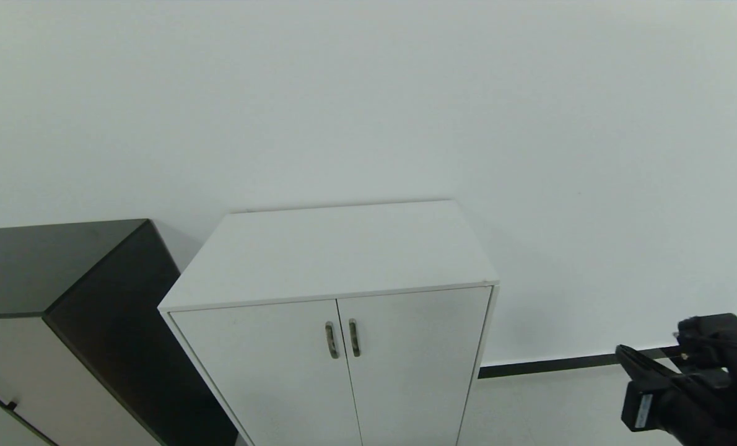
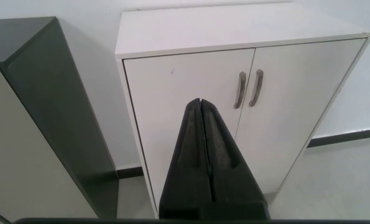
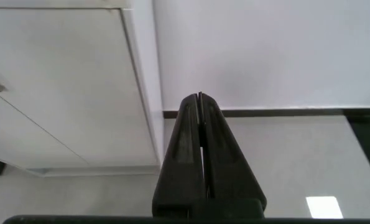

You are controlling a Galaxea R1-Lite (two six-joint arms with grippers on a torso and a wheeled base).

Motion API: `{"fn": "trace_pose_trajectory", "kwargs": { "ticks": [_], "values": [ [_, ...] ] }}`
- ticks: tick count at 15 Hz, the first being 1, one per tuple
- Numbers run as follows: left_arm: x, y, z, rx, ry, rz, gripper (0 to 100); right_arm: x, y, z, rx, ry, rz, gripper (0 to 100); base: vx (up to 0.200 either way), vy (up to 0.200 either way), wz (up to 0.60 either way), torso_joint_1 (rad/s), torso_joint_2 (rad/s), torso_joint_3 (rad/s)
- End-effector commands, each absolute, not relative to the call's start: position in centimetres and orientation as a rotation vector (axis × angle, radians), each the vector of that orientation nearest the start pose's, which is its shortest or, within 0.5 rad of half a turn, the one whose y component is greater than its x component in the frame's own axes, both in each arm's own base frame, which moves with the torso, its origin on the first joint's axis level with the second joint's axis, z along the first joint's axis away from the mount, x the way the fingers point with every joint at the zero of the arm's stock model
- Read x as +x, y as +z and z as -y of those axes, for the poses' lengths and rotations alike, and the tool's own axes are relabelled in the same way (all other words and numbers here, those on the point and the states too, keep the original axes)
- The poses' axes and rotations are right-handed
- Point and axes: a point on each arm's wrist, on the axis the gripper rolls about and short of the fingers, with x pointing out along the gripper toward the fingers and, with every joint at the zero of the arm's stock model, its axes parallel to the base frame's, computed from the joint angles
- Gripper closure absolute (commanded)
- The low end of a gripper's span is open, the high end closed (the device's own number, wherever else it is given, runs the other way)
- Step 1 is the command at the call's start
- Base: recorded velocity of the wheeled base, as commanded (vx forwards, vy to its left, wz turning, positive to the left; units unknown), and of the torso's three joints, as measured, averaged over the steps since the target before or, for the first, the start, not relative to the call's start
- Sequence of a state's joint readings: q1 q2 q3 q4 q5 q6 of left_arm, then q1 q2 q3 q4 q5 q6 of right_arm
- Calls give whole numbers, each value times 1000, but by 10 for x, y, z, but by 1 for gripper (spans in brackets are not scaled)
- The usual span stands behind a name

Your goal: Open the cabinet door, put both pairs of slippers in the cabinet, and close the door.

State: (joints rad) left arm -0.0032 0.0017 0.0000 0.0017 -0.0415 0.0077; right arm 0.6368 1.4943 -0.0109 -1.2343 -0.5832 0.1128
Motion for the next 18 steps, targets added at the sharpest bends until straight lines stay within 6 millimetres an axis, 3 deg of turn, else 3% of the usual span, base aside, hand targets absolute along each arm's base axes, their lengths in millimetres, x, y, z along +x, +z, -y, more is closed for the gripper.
{"fn": "trace_pose_trajectory", "kwargs": {
  "ticks": [1,5,8,11,15,18],
  "values": [
    [-23,75,1,8,-44,-3,100,87,128,-50,1,44,-155,100,0,0,0,0,0,0],
    [-23,75,1,9,-44,-3,100,26,106,-8,-13,219,-202,100,0,0,0,0,0,0],
    [-23,75,1,9,-44,-3,100,7,86,6,-16,211,-239,100,0,0,0,0,0,0],
    [-23,75,1,9,-44,-3,100,1,85,8,3,262,-204,100,0,0,0,0,0,0],
    [-23,75,1,9,-44,-3,100,-5,79,5,-83,541,-204,100,0,0,0,0,0,0],
    [-23,75,1,9,-44,-3,100,-2,80,2,-109,514,-233,100,0,0,0,0,0,0]
  ]
}}
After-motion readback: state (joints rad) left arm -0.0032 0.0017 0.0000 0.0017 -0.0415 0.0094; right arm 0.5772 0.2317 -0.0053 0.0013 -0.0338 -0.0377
